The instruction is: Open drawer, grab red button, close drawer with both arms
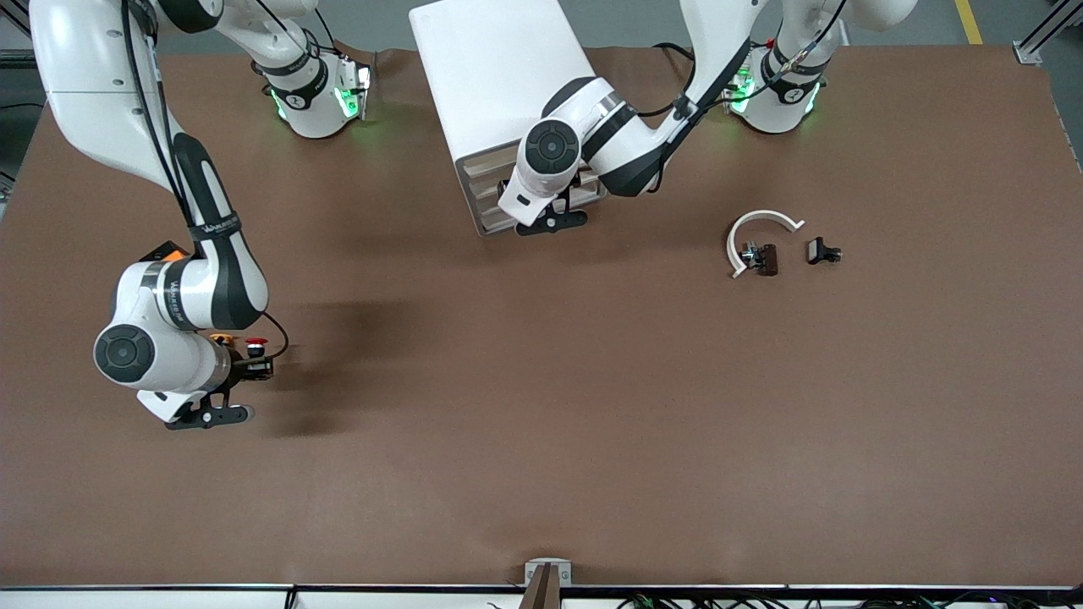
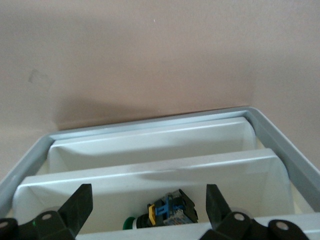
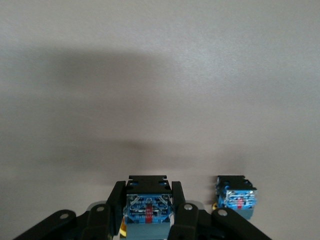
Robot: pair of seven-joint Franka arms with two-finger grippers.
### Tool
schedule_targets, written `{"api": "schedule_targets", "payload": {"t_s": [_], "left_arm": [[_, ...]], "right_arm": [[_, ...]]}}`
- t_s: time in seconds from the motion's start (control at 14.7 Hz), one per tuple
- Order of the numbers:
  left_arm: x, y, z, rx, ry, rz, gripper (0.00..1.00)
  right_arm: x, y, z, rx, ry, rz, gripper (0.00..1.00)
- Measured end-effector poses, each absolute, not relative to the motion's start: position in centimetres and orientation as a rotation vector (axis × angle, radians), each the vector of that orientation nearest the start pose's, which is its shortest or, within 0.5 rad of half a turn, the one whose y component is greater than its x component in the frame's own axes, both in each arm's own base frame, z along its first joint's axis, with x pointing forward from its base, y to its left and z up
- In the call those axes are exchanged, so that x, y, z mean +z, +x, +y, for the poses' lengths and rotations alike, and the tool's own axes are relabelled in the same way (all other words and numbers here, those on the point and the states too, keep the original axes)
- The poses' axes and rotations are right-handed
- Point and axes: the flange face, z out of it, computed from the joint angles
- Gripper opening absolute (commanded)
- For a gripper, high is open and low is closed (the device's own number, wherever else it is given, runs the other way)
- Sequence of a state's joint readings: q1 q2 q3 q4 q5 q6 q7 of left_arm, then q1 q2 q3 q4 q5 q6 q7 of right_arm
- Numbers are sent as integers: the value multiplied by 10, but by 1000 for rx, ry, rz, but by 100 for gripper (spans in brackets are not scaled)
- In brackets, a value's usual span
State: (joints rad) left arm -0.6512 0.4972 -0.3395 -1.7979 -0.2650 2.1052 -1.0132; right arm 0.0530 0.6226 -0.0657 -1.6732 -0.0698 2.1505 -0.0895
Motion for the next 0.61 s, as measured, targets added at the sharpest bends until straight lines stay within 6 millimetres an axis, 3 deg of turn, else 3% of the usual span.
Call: {"api": "schedule_targets", "payload": {"t_s": [0.34,0.48,0.61], "left_arm": [[277,357,-526,673,-3108,-394,100],[284,381,-514,664,-3118,-456,100],[298,425,-487,624,-3148,-536,100]], "right_arm": [[210,662,-21,143,-3217,-207,32],[192,653,-22,84,-3217,-210,33],[186,647,-22,61,-3217,-212,35]]}}
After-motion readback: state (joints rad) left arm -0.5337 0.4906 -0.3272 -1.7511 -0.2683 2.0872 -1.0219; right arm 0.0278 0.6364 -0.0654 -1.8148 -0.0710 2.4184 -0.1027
